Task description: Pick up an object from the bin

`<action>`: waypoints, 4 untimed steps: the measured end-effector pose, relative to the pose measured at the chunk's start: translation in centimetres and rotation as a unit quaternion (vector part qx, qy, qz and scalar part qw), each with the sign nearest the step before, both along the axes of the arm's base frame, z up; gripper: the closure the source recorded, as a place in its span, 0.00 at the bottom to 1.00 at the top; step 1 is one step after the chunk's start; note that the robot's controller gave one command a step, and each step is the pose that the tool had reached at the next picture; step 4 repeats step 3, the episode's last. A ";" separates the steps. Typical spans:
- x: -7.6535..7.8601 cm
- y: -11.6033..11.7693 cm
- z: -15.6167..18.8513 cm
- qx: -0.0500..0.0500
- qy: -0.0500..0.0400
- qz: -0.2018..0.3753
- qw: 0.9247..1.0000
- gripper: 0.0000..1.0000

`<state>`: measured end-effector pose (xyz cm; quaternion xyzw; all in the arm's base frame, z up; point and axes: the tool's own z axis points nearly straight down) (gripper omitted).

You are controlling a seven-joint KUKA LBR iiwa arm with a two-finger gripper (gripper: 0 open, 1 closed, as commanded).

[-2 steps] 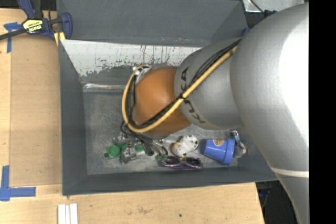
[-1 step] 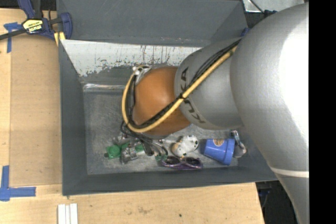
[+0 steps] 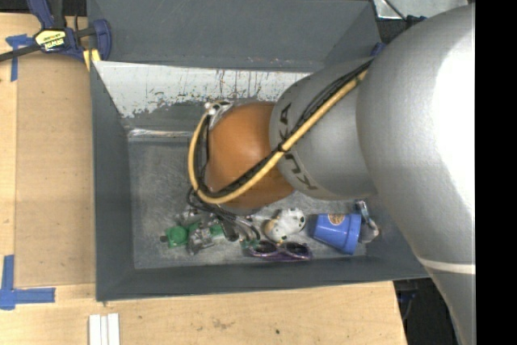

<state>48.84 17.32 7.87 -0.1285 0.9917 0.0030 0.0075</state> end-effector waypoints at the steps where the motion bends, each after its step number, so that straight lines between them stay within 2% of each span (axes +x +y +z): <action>1: -0.3 -0.1 1.4 -0.004 0.008 0.000 1.000 1.00; 3: 0.0 -0.1 4.2 -0.003 0.005 0.000 1.000 1.00; 4: 0.0 -0.1 4.2 -0.003 0.005 0.000 1.000 1.00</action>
Offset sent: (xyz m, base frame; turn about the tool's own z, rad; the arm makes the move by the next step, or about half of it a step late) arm -0.0001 0.0000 0.0625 -0.0001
